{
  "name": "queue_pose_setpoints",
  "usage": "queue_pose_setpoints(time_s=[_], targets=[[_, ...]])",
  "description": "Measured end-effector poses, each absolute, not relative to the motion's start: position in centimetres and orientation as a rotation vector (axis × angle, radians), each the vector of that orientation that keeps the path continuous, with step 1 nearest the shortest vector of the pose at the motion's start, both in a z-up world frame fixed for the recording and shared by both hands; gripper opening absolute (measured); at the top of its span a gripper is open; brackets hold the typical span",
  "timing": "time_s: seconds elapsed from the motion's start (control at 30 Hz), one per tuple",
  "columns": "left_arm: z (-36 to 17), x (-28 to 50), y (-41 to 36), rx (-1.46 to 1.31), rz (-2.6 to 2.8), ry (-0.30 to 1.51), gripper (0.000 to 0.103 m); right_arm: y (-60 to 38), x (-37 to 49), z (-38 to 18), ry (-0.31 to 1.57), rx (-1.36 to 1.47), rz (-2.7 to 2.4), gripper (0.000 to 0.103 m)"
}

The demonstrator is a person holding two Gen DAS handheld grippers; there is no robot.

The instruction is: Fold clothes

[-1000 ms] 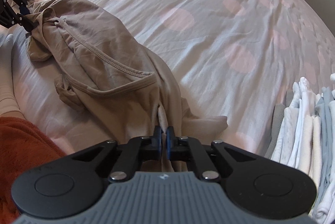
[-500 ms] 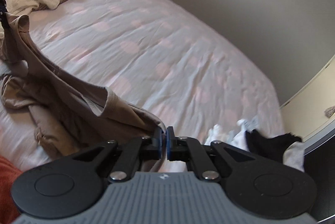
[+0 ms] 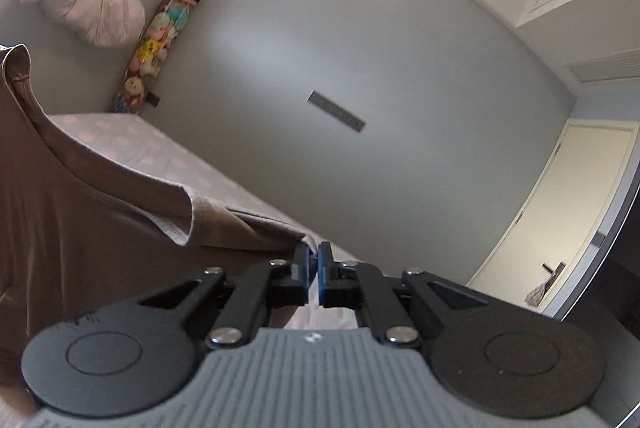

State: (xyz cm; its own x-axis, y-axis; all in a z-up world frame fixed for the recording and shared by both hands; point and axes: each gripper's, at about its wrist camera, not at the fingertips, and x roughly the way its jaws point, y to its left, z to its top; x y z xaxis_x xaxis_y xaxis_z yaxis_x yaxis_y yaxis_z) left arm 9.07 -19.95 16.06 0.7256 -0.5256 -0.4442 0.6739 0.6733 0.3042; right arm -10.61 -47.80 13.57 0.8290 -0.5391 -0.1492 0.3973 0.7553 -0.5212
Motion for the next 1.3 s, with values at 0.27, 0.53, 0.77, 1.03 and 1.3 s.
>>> queue_pose_setpoints(time_s=[0.27, 0.53, 0.77, 1.03, 1.3], targets=[[25.5, 3.8, -16.6, 0.374, -0.650, 0.051, 0.002, -44.5, -14.3, 21.6, 0.053, -0.508, -0.576, 0.004], [26.2, 0.7, -15.5, 0.368, -0.653, -0.018, 0.002, -42.8, -17.3, 22.4, -0.028, -0.487, -0.582, 0.004], [22.5, 3.5, -17.3, 0.422, -0.679, 0.111, 0.002, -43.8, -15.4, 20.6, 0.017, -0.454, -0.579, 0.005], [15.3, 10.0, -21.5, 0.511, -0.723, 0.353, 0.002, -48.2, -7.8, 13.2, 0.242, -0.357, -0.540, 0.005], [3.3, 15.9, -24.0, 0.577, -0.745, 0.568, 0.002, -53.2, 0.5, 1.9, 0.484, -0.227, -0.519, 0.005]])
